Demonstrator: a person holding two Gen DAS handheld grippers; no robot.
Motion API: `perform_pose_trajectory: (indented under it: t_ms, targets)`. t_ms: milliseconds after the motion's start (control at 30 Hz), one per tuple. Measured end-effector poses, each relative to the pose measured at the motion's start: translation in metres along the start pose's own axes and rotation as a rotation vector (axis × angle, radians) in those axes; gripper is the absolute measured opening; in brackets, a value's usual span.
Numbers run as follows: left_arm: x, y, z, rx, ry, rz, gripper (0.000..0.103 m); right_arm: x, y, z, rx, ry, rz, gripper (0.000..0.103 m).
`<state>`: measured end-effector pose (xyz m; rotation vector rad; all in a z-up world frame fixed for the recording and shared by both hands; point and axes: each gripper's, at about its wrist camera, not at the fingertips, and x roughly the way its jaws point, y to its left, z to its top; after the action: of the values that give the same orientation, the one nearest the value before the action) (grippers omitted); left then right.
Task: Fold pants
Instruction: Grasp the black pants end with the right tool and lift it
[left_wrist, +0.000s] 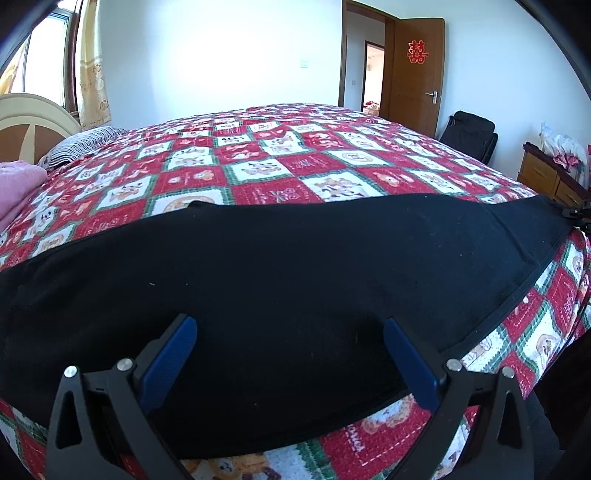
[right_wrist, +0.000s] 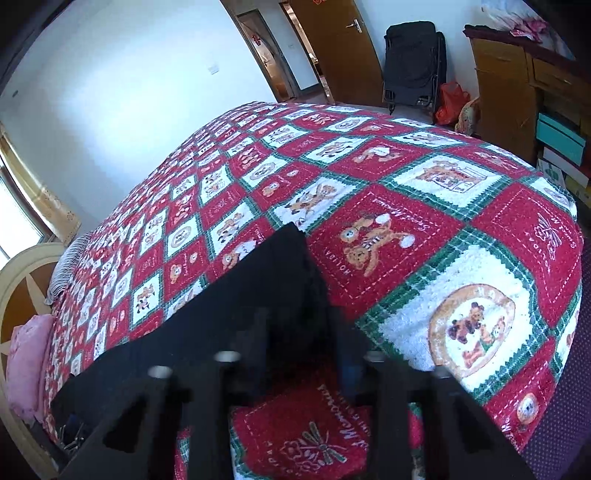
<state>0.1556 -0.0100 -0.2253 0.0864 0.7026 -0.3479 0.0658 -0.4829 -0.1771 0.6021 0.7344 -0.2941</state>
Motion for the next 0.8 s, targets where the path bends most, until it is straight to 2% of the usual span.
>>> perform_pose_trajectory:
  t_ms: [100, 300, 467, 633, 800]
  targets:
    - [0.0, 0.0, -0.001, 0.002, -0.005, -0.002, 0.103, -0.001, 0.004, 0.0, -0.002, -0.016, 0.017, 0.016]
    - [-0.003, 0.003, 0.001, -0.04, 0.0, -0.031, 0.103, -0.026, 0.037, -0.001, -0.107, -0.12, 0.014, 0.015]
    - [-0.008, 0.005, 0.006, -0.093, 0.002, -0.141, 0.103, -0.049, 0.088, -0.012, -0.249, -0.194, 0.013, 0.015]
    - [-0.012, -0.004, 0.012, -0.08, 0.005, -0.213, 0.103, -0.05, 0.14, -0.028, -0.373, -0.198, 0.056, 0.015]
    - [-0.017, -0.011, 0.022, -0.073, -0.004, -0.286, 0.103, -0.031, 0.197, -0.052, -0.517, -0.164, 0.093, 0.015]
